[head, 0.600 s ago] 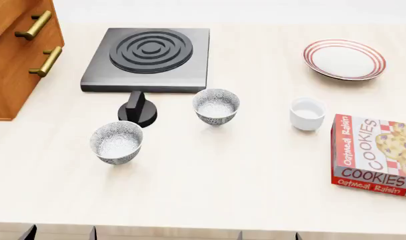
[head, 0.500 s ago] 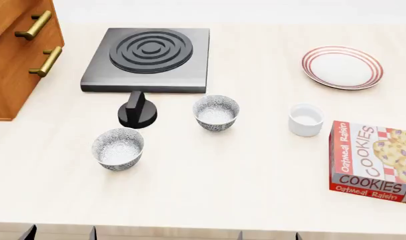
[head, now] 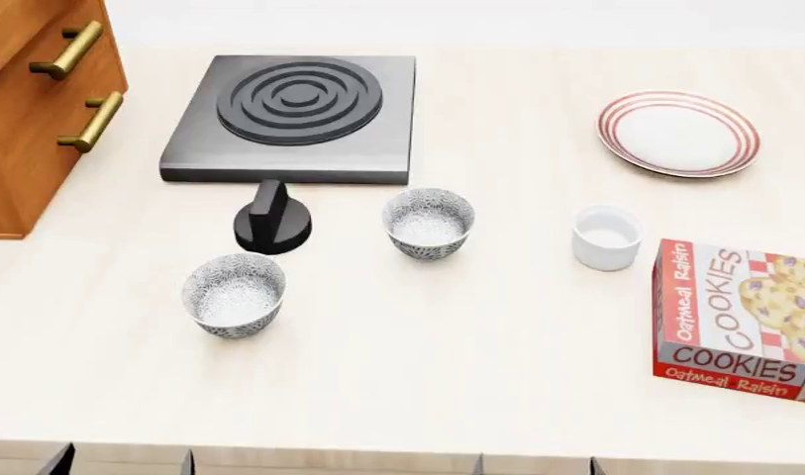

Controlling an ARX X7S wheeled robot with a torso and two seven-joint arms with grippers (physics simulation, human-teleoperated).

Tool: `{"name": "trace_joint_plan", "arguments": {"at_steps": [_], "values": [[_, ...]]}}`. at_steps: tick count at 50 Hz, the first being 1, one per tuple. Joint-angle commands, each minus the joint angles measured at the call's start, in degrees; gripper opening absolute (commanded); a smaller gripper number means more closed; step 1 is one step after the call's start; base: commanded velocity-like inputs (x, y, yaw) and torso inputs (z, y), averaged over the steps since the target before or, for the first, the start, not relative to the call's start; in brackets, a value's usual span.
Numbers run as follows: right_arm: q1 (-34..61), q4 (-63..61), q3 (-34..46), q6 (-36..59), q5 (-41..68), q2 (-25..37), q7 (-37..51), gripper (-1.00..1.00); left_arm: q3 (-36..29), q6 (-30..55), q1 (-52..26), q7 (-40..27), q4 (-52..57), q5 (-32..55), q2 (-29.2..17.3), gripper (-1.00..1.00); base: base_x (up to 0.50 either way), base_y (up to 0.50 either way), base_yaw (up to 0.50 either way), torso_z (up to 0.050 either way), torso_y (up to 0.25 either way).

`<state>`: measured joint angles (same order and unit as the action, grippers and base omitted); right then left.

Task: Pick the akita bowl next to the ramekin and place it on the plate.

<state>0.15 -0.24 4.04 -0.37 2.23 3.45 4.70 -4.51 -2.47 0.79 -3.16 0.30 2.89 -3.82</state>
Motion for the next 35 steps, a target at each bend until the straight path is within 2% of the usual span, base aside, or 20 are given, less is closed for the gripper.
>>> {"name": "trace_joint_plan", "arguments": {"at_steps": [1, 12, 22, 35], "values": [[-0.27, -2.26, 0.92, 0.60, 0.18, 1.27, 1.83, 1.00, -1.35, -1.79, 0.74, -0.80, 1.24, 0.23, -1.41, 1.00, 0.00, 0.00, 0.00, 0.000, 0.000], [-2.09, -11.58, 2.11, 5.24, -0.76, 1.94, 4.09, 1.00, -1.08, 2.12, 1.43, -3.24, 9.62, 0.12, -2.83, 1.00, 0.00, 0.00, 0.00, 0.000, 0.000], [-2.58, -21.68, 3.13, 13.08, -1.23, 2.74, 5.74, 1.00, -0.41, 7.39, 0.20, -4.87, 18.58, 0.10, -4.32, 1.00, 0.00, 0.00, 0.00, 0.000, 0.000], [0.08, -37.08, 4.99, 26.69, -3.37, 4.18, 7.28, 1.00, 0.38, 22.52, -1.32, -5.49, 37.63, 4.51, -6.16, 1.00, 0.00, 0.00, 0.00, 0.000, 0.000]]}}
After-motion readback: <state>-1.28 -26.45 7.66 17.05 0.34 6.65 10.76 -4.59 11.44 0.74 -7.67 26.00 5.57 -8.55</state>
